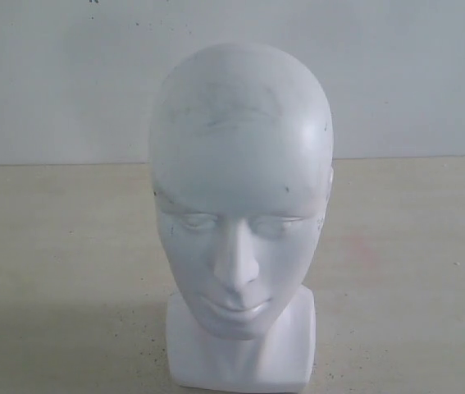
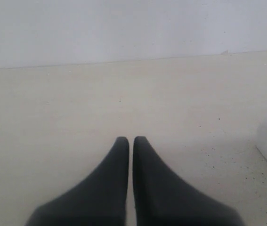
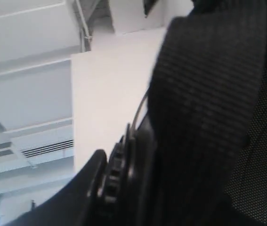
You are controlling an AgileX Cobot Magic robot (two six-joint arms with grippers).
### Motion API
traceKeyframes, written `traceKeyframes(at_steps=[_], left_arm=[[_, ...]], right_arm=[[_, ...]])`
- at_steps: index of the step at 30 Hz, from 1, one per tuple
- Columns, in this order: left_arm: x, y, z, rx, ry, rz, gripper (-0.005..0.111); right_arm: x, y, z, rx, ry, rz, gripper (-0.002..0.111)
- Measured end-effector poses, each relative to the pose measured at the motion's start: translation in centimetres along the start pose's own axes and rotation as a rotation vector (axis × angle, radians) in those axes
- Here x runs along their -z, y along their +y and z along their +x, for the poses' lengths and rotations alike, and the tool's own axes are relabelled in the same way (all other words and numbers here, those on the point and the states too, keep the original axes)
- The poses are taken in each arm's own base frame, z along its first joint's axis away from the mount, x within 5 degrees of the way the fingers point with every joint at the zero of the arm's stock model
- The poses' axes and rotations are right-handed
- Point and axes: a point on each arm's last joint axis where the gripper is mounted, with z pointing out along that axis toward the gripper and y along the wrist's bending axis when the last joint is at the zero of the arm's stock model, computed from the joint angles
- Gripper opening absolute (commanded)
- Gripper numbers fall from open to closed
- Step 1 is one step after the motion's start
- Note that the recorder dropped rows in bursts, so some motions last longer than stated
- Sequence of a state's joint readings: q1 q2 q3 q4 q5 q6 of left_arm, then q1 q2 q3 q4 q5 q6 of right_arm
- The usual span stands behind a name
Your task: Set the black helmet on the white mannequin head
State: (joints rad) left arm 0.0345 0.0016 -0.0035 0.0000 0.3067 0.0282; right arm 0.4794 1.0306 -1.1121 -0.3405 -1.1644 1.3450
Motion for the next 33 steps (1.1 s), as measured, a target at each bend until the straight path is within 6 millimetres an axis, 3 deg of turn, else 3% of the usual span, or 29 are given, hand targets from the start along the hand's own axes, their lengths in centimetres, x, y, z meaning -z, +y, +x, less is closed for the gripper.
traceKeyframes(at_steps=[3,6,11,19,24,27,29,33], left_arm=[[0.0,0.0,-0.3,0.000,-0.032,-0.001,0.004],[0.1,0.0,-1.5,0.000,-0.170,-0.005,0.004],[0.8,0.1,-3.8,0.000,-0.431,-0.012,0.004],[2.6,0.2,-6.3,0.045,-0.769,-0.003,0.004],[3.0,0.2,-6.7,0.233,-0.831,0.080,0.004],[3.2,0.0,-7.3,0.233,-0.812,0.103,0.004],[3.6,-0.2,-8.6,0.208,-0.823,0.126,0.004],[3.9,-0.9,-13.4,0.185,-0.817,0.217,0.004]], right_arm=[[-0.9,0.4,1.7,-0.147,0.025,-0.072,0.000],[-1.5,-1.2,4.7,-0.302,0.092,-0.060,0.000],[-1.2,-3.6,8.5,-0.387,0.203,0.014,0.000],[-0.5,-4.6,10.0,-0.377,0.271,0.037,0.000],[1.8,-5.4,11.3,-0.368,0.299,0.095,0.000],[3.5,-6.1,12.4,-0.367,0.334,0.169,0.000],[4.6,-6.4,13.1,-0.356,0.356,0.206,0.000],[6.8,-6.7,14.1,-0.345,0.378,0.273,0.000]])
